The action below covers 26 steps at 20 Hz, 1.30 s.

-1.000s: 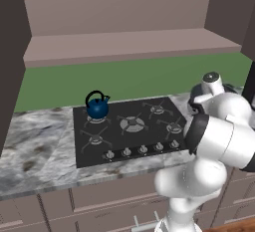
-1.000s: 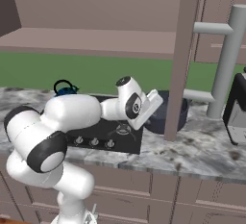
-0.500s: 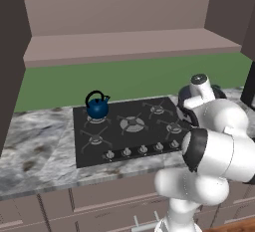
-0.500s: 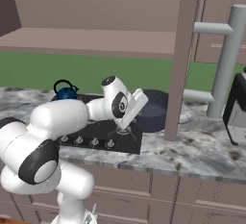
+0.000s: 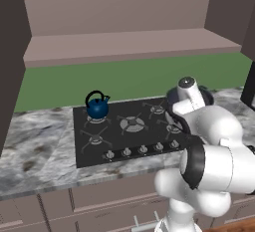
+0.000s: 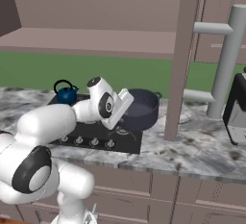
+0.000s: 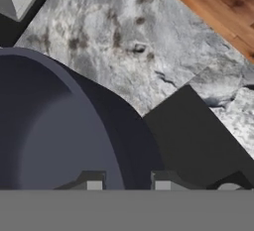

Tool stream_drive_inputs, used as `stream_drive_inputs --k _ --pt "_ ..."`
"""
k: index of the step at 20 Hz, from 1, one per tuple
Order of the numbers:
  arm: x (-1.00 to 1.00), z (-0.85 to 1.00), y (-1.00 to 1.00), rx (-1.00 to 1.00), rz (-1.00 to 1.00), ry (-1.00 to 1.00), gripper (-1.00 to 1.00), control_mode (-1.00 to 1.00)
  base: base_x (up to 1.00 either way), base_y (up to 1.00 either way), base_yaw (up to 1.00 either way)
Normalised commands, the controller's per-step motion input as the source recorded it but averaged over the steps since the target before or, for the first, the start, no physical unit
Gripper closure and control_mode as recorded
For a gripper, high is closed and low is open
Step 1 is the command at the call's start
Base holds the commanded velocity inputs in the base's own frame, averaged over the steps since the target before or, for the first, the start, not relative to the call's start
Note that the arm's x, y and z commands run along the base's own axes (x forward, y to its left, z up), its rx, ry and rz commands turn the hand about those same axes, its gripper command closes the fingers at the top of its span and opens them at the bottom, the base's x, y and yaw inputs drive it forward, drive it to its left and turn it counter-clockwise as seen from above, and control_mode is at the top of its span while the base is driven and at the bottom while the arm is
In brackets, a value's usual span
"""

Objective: Pick the kettle from the cabinet and place it on a stove burner. Then pick the pot from the counter and place it on another stove burner. Finally, turn both burners on.

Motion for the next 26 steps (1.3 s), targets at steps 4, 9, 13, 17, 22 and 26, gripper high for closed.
stream_drive_inputs --k 4,9,13,17,22,26 --pt "0.08 0.00 0.50 0.00 0.08 0.00 1.00 -1.00 0.00 0.00 0.00" --pt "0.18 0.00 0.44 0.00 0.11 0.00 1.00 -1.00 0.00 0.00 0.00" --pt "0.24 0.00 0.39 0.00 0.12 0.00 1.00 -1.00 0.00 0.00 0.00" --pt "0.28 0.00 0.38 0.00 0.12 0.00 1.00 -1.00 0.00 0.00 0.00" --pt "0.21 0.00 0.37 0.00 0.11 0.00 1.00 -1.00 0.00 0.00 0.00" --pt "0.20 0.00 0.37 0.00 0.11 0.00 1.00 -1.00 0.00 0.00 0.00"
